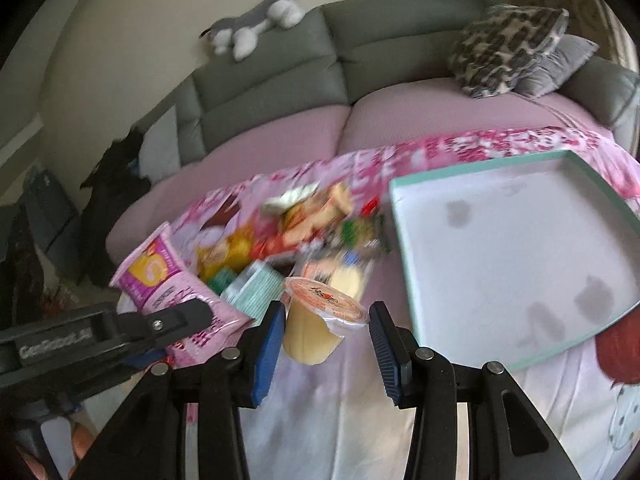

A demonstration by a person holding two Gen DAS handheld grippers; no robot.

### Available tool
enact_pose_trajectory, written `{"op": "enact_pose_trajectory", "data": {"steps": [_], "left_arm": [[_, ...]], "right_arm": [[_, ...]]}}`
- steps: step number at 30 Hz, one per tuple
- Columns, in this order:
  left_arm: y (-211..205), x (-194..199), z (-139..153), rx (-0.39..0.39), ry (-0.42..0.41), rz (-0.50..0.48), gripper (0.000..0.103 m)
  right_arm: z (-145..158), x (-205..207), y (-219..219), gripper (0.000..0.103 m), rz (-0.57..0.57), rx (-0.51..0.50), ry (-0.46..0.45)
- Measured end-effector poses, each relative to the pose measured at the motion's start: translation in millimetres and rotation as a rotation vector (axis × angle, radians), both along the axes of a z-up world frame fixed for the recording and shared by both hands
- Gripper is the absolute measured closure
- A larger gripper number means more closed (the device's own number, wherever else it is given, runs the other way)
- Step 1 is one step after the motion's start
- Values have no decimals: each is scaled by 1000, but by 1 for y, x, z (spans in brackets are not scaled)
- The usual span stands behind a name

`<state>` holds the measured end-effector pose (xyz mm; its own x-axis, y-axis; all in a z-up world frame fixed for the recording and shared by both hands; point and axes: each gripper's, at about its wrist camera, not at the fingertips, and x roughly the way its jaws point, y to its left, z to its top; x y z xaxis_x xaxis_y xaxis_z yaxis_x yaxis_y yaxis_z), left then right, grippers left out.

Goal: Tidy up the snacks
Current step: 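Lower the jelly cup into the tray with the right tool while the left releases the purple bag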

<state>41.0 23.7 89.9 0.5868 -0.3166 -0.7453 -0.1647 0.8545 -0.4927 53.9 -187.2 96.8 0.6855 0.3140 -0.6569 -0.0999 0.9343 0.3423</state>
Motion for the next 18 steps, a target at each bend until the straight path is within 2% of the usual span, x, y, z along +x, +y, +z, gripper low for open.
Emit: {"op": "enact_pose_trajectory", "data": {"steps": [7, 18], "left_arm": [[-41, 34, 17, 15, -58, -79, 65], [-111, 85, 13, 43, -116, -247, 65]], "right_arm": [[4, 24, -52, 57, -175, 20, 1], [-3, 65, -125, 57, -413, -49, 10]]}}
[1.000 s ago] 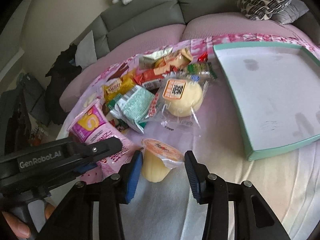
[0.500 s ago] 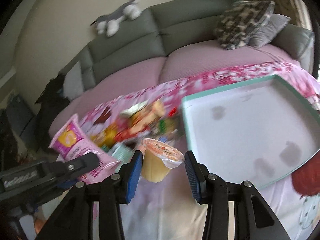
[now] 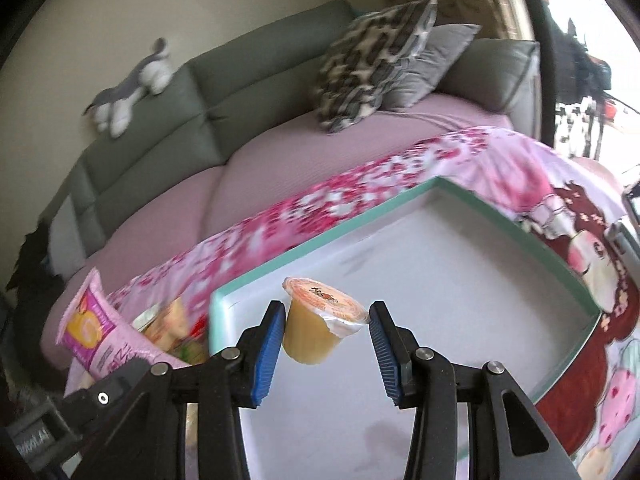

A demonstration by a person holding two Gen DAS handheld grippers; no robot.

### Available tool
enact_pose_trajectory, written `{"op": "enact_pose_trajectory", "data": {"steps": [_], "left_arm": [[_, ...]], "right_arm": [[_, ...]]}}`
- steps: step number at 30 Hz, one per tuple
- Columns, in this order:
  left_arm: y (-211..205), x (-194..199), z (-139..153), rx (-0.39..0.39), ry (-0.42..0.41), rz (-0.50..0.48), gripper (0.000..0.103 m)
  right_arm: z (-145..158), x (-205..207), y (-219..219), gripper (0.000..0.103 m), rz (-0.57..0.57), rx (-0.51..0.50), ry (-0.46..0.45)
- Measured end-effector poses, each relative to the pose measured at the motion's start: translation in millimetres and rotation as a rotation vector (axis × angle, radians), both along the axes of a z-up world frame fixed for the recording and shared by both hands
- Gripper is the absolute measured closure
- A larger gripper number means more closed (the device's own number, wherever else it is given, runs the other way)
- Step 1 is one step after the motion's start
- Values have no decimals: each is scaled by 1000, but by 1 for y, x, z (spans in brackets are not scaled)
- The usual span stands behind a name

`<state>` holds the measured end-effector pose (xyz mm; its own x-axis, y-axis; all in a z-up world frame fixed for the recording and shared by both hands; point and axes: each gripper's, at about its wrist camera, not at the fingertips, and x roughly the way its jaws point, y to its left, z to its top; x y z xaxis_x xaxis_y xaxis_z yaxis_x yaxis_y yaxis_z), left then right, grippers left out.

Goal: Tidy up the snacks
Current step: 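Lower the jelly cup into the tray with the right tool while the left releases the purple bag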

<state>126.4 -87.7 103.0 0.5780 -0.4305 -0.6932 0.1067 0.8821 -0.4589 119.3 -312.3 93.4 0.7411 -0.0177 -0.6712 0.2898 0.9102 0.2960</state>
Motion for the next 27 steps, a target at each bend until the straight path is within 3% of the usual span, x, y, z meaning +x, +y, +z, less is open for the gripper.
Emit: {"op": "enact_pose_trajectory", "data": {"steps": [7, 15, 27], "left_arm": [[-43, 36, -21, 29, 6, -76, 65], [-66, 70, -47, 53, 48, -86, 65], [-83, 71, -59, 92, 74, -95, 64]], "right_arm": [[-21, 12, -41, 57, -88, 17, 54], [-40, 18, -64, 56, -151, 43, 109], [-34, 16, -61, 56, -147, 4, 103]]}}
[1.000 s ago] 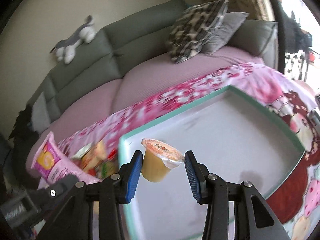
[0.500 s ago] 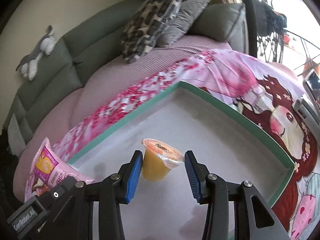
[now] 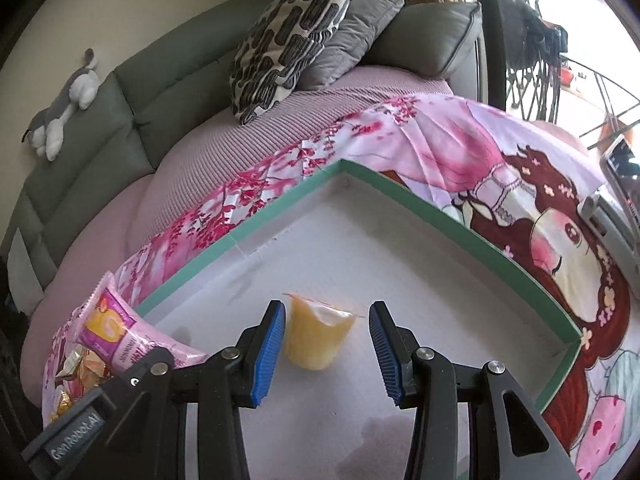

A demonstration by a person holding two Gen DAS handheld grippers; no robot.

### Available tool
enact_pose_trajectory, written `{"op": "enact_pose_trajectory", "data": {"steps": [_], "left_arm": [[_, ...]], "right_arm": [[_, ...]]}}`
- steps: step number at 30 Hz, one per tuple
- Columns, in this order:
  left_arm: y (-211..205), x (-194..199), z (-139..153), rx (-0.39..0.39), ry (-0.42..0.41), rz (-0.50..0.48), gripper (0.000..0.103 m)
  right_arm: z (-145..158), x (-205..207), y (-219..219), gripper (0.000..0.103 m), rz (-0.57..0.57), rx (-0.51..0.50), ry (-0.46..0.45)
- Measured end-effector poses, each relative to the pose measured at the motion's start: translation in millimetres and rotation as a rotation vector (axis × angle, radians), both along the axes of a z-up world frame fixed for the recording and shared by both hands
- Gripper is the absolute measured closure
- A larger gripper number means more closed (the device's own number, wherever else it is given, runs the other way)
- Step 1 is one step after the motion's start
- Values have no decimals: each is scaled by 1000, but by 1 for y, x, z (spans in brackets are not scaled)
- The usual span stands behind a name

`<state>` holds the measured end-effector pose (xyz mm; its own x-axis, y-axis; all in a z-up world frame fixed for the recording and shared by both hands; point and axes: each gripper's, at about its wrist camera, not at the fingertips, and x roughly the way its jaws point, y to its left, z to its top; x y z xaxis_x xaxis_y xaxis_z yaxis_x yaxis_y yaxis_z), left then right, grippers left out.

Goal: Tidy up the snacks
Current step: 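Lower the jelly cup into the tray with the right tool while the left releases the purple bag, then move both open tools back from the tray to the snack pile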

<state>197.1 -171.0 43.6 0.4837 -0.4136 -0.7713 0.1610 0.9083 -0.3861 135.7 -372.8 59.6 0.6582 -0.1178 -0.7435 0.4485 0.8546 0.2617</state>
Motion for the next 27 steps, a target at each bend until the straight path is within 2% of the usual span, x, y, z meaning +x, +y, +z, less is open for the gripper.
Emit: {"op": "enact_pose_trajectory", "data": {"steps": [4, 8, 11, 14, 16, 18, 20, 25, 27], "left_arm": [[-2, 0, -3, 54, 33, 25, 64], [1, -2, -2, 40, 38, 21, 62], [2, -5, 3, 46, 24, 28, 39], [7, -8, 7, 34, 18, 48, 31], [12, -11, 11, 48, 10, 74, 24], [16, -14, 13, 69, -1, 100, 17], [22, -18, 15, 94, -12, 129, 17], [36, -25, 21, 129, -32, 186, 16], [41, -29, 22, 136, -38, 201, 12]], "right_arm": [[3, 0, 2, 56, 5, 1, 0], [5, 1, 3, 56, 14, 0, 7], [7, 0, 4, 53, 14, -4, 17], [10, -2, 4, 47, 8, -17, 41], [11, -3, 4, 43, 4, -30, 62], [13, -3, 4, 35, 10, -43, 82], [14, -5, 5, 32, 17, -51, 96], [22, -8, 16, 14, 66, -107, 103], [24, -9, 20, 11, 80, -108, 96]]}}
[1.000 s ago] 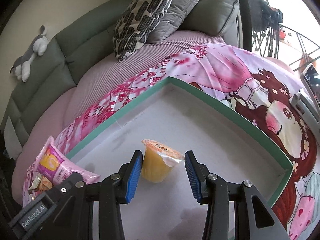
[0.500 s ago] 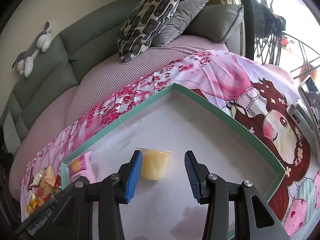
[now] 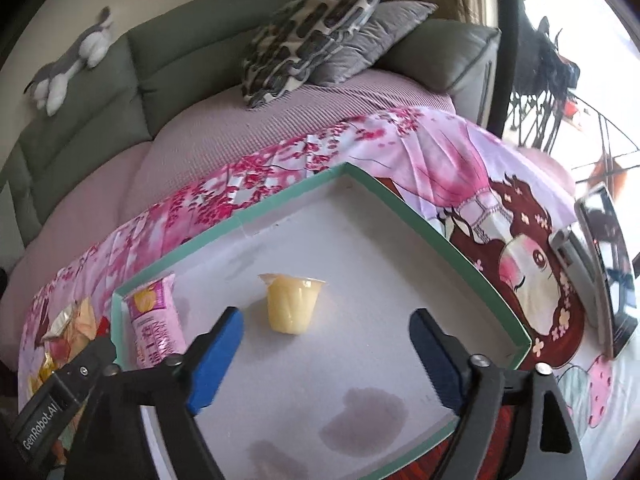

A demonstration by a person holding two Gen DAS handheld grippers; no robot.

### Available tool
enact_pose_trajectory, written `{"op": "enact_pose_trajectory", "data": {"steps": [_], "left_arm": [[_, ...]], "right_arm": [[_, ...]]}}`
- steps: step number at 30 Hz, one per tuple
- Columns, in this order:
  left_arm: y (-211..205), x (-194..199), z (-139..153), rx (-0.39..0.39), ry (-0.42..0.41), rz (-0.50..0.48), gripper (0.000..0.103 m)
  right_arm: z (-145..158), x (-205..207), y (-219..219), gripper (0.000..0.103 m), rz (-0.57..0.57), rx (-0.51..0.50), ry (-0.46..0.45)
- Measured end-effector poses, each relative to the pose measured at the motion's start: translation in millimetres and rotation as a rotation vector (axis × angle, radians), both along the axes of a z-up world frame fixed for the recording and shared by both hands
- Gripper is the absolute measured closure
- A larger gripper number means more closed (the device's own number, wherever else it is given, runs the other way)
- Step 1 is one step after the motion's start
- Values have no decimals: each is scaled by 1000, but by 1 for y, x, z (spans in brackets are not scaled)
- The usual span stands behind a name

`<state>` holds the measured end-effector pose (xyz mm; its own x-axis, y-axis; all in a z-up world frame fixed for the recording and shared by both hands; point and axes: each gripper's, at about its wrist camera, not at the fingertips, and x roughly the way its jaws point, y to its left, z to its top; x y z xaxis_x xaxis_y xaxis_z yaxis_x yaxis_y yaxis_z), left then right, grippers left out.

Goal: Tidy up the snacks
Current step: 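Move both open tools back from the tray to the snack pile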

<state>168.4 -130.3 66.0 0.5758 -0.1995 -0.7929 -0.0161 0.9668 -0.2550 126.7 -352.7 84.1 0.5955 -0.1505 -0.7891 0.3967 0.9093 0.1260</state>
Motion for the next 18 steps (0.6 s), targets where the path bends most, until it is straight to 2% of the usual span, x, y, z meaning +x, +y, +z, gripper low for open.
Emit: {"op": "enact_pose_trajectory", "data": {"steps": [3, 8, 12, 18], "left_arm": [[6, -8, 2, 14, -11, 17, 10], [21, -21, 7, 34, -33, 63, 10], [32, -32, 12, 78, -60, 93, 4], [55, -50, 10, 121, -65, 143, 3]], "right_arm": [[3, -4, 5, 0, 11, -2, 4], [8, -11, 11, 0, 16, -21, 6], [9, -16, 17, 0, 25, -25, 13], [9, -14, 39, 0, 111, -31, 19]]}}
